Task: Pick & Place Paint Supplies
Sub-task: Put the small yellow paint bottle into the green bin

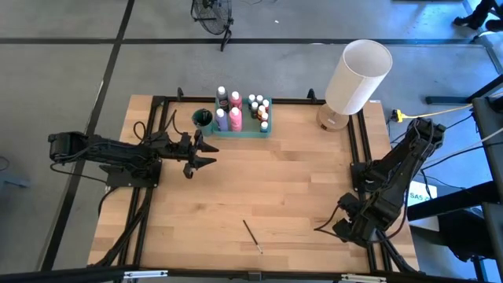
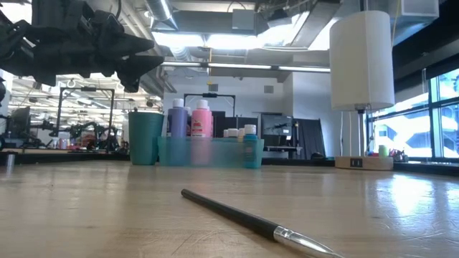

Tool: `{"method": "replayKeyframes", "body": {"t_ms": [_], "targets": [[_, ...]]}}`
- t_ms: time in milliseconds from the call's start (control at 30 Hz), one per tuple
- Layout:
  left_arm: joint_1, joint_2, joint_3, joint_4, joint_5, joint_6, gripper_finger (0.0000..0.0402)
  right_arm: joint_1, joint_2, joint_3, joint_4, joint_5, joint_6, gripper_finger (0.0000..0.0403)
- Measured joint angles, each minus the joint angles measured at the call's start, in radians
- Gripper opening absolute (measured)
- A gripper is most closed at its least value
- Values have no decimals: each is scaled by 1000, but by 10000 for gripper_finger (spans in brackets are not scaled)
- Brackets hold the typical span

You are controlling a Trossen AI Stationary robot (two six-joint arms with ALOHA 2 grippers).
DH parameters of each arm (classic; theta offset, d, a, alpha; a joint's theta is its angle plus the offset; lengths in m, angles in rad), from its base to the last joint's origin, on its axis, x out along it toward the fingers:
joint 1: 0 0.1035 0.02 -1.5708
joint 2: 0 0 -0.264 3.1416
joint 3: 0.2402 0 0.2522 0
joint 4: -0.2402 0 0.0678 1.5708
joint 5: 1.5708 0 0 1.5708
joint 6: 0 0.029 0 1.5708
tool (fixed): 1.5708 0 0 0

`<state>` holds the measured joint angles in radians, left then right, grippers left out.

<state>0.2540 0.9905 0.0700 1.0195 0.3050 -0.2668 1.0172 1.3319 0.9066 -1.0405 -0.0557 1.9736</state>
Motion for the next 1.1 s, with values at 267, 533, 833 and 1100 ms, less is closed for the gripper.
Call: {"method": "replayKeyframes", "body": {"t_ms": [267,533,833,1100], "targets": [[0,0,0,0,0,0,187,-1,0,-2,2,63,-26,242],[0,0,0,0,0,0,188,-2,0,-2,5,47,-19,243],[0,0,0,0,0,0,189,-4,0,-2,4,78,-25,243],[0,0,0,0,0,0,189,-4,0,-2,1,71,-26,234]]}}
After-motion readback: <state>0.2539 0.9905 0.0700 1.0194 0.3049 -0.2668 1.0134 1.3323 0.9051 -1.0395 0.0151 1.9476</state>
